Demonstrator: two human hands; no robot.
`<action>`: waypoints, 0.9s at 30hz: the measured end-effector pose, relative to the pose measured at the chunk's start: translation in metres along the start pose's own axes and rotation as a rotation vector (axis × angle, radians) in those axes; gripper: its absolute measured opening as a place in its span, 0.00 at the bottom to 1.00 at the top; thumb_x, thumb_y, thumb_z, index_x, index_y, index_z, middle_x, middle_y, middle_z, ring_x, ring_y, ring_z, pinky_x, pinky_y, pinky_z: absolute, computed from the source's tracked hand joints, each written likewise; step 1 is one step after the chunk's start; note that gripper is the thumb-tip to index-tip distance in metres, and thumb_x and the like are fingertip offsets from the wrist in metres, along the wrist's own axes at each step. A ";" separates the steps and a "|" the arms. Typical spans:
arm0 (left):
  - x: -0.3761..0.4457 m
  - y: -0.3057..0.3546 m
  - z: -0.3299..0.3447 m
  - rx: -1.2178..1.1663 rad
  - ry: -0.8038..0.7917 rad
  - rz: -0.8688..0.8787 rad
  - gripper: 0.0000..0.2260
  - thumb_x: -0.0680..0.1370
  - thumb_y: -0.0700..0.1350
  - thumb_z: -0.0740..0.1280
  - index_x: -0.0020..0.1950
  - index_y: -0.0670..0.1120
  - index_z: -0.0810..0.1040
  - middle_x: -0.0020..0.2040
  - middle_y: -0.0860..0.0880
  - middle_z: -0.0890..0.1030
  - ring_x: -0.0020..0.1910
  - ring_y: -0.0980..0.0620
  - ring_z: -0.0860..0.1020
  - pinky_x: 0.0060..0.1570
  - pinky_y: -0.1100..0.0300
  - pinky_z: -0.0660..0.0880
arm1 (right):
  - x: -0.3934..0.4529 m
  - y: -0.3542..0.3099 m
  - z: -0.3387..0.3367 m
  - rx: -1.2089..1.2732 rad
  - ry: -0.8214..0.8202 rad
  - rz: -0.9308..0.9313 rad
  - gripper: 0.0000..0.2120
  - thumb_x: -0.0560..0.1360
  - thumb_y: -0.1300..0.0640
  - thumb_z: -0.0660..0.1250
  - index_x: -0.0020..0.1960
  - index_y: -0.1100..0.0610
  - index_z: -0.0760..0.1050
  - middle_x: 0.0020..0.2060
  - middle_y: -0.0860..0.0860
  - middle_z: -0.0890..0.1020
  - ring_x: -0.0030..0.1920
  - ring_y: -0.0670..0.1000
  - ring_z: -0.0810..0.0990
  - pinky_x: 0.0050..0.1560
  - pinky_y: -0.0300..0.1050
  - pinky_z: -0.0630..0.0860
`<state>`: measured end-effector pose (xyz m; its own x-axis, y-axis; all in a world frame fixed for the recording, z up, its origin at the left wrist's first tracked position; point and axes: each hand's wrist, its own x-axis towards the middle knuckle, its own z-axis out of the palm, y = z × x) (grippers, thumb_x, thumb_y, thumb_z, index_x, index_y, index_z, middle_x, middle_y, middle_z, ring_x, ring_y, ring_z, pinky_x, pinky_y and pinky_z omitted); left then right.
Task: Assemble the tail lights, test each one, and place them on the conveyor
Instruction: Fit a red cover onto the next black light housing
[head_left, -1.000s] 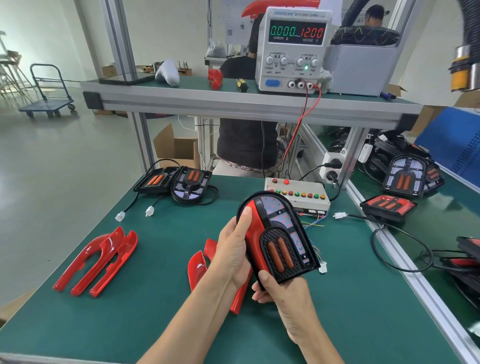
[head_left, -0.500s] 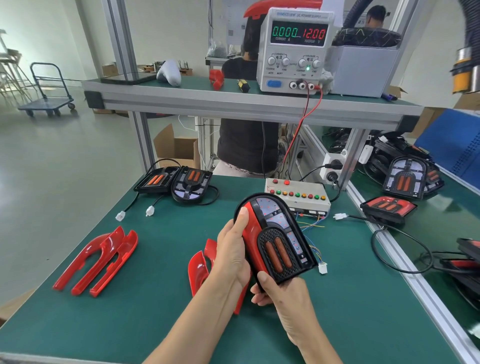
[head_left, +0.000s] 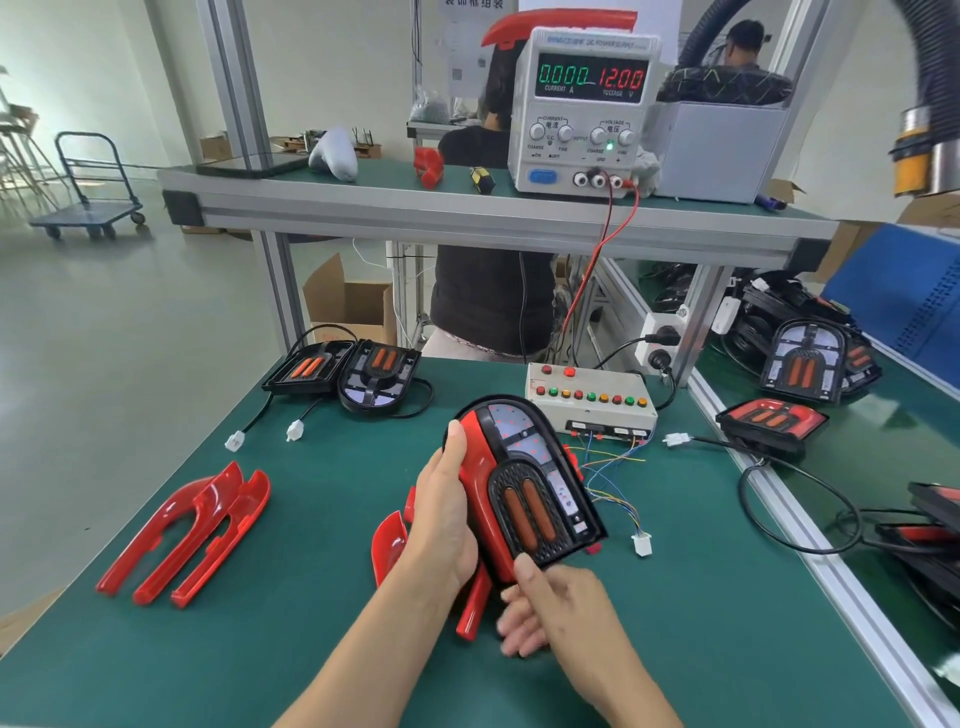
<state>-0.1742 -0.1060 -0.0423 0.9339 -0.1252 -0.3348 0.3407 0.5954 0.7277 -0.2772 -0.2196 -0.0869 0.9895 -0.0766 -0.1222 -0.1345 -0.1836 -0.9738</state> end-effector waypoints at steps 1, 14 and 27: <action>0.000 0.002 -0.002 0.009 0.002 -0.018 0.24 0.81 0.60 0.64 0.64 0.42 0.82 0.57 0.40 0.85 0.58 0.38 0.83 0.65 0.38 0.75 | -0.006 -0.002 -0.005 -0.115 -0.050 0.014 0.32 0.68 0.27 0.66 0.36 0.59 0.78 0.29 0.58 0.84 0.27 0.55 0.83 0.31 0.43 0.76; -0.009 -0.013 -0.001 0.108 -0.110 0.029 0.19 0.83 0.54 0.63 0.64 0.40 0.80 0.58 0.39 0.84 0.59 0.38 0.82 0.66 0.40 0.75 | 0.081 -0.126 -0.040 -0.683 0.027 -0.219 0.24 0.75 0.32 0.66 0.59 0.49 0.82 0.54 0.45 0.84 0.56 0.47 0.81 0.62 0.50 0.76; -0.013 -0.013 -0.007 0.291 -0.263 0.133 0.14 0.84 0.47 0.64 0.64 0.39 0.74 0.61 0.36 0.81 0.56 0.44 0.82 0.62 0.44 0.78 | 0.105 -0.110 -0.054 -0.287 -0.202 -0.075 0.16 0.72 0.43 0.76 0.49 0.55 0.84 0.49 0.57 0.86 0.51 0.58 0.86 0.61 0.60 0.80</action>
<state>-0.1910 -0.1061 -0.0517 0.9547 -0.2838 -0.0894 0.1964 0.3752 0.9059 -0.1615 -0.2603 0.0177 0.9838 0.1374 -0.1154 -0.0415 -0.4515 -0.8913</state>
